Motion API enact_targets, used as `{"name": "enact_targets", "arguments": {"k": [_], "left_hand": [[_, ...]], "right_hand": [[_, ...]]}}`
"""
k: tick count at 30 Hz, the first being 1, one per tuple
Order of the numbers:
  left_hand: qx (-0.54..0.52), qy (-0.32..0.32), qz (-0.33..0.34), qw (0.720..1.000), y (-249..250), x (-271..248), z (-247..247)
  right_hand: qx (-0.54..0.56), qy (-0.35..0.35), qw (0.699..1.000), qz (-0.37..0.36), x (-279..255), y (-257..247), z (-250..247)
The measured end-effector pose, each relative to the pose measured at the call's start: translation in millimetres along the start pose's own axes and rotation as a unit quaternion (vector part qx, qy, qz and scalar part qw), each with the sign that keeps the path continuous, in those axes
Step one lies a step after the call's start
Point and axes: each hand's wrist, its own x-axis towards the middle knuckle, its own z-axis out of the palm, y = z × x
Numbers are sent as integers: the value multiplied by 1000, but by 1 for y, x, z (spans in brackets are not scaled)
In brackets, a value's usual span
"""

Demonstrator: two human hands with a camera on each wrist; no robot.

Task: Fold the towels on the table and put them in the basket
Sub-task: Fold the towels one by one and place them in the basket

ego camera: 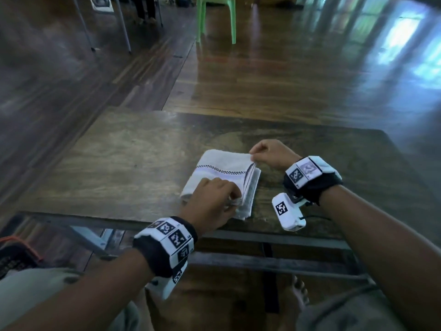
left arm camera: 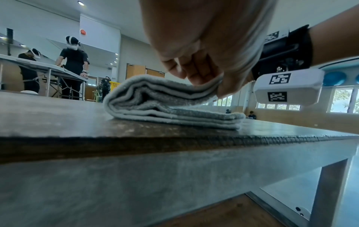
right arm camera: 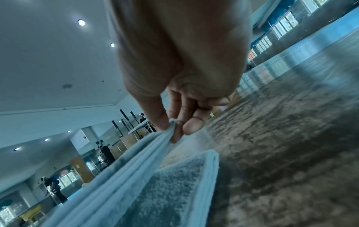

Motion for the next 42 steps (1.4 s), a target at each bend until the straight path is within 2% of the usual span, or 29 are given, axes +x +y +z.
{"name": "enact_targets", "arguments": {"k": [3, 8, 11, 14, 16, 17, 19, 21, 23, 25, 28, 31, 33, 36, 38, 42], "left_hand": [[7, -6, 7, 1000, 2, 2, 9], [14, -43, 20, 999, 1, 4, 16], [-42, -80, 7, 996, 1, 7, 8], [-82, -32, -36, 995, -11, 17, -10], [-40, -10, -73, 996, -29, 26, -22], [2, -18, -91, 996, -37, 30, -27], [73, -69, -111, 989, -49, 35, -34], [97, -123, -101, 982, -56, 38, -35], [103, -168, -81, 977, -60, 38, -34], [111, -208, -72, 969, -61, 36, -32], [147, -225, -85, 959, -56, 32, -37], [222, -249, -46, 942, -45, 29, -43], [184, -260, -32, 947, -39, 23, -42], [107, -268, -33, 957, -31, 17, -37], [105, -238, -41, 965, -29, 20, -34], [102, -145, -98, 979, -41, 28, -23]], "right_hand": [[-5, 10, 999, 33, 3, 8, 4], [-68, 8, 997, 44, 1, 16, 15], [-130, 31, 990, 44, -4, 16, 19], [-174, 70, 982, 16, -15, 7, 15], [-200, 69, 977, -18, -25, -2, 14], [-220, 52, 973, -40, -33, -9, 13], [-259, -26, 962, -87, -51, -23, 15], [-282, -128, 943, -118, -70, -33, 21], [-306, -195, 925, -117, -85, -36, 29], [-344, -209, 908, -115, -94, -31, 34], [-396, -179, 893, -115, -97, -25, 26], [-442, -156, 879, -86, -88, -16, 10], [-444, -127, 884, -69, -79, -6, 4], [-354, -86, 929, -59, -66, 9, 3], [-294, -74, 950, -72, -59, 13, 6], [-212, -46, 972, -90, -47, 16, 13]]}}
